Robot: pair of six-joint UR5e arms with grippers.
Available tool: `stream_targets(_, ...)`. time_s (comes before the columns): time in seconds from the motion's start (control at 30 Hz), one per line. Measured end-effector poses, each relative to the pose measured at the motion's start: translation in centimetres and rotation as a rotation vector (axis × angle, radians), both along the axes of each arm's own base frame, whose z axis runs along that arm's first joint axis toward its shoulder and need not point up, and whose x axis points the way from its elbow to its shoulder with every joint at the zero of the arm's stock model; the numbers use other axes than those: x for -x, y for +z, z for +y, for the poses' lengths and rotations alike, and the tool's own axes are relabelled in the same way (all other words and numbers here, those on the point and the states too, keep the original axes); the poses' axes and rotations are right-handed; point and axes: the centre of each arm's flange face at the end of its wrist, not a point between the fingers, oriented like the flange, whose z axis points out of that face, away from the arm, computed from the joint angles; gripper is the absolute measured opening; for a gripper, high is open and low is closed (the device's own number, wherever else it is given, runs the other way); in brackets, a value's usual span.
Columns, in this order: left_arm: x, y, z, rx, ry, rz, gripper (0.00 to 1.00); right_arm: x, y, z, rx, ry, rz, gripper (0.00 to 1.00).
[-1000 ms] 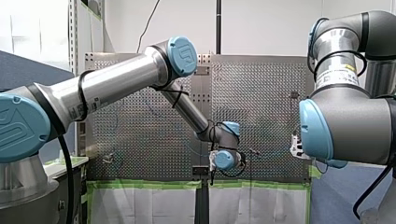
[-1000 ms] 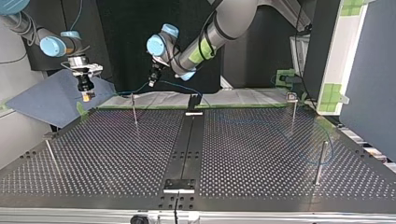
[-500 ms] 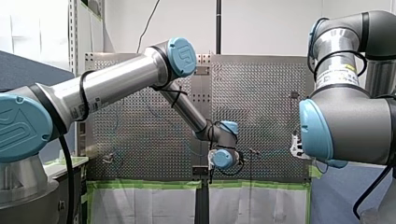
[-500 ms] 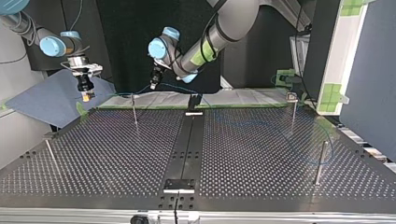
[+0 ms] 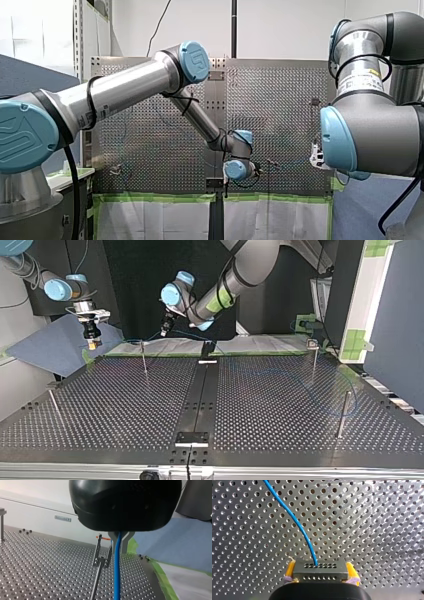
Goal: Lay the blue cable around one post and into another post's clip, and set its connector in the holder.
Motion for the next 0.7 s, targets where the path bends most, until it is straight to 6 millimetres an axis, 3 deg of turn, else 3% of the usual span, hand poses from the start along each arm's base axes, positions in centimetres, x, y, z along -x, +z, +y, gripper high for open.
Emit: stream_targets(0.7,-2.5,-0.1,1.9,0.023,0.019,0.026,0.01,-0.8,0.1,0.0,-0.004,0.009,-0.037,0.0)
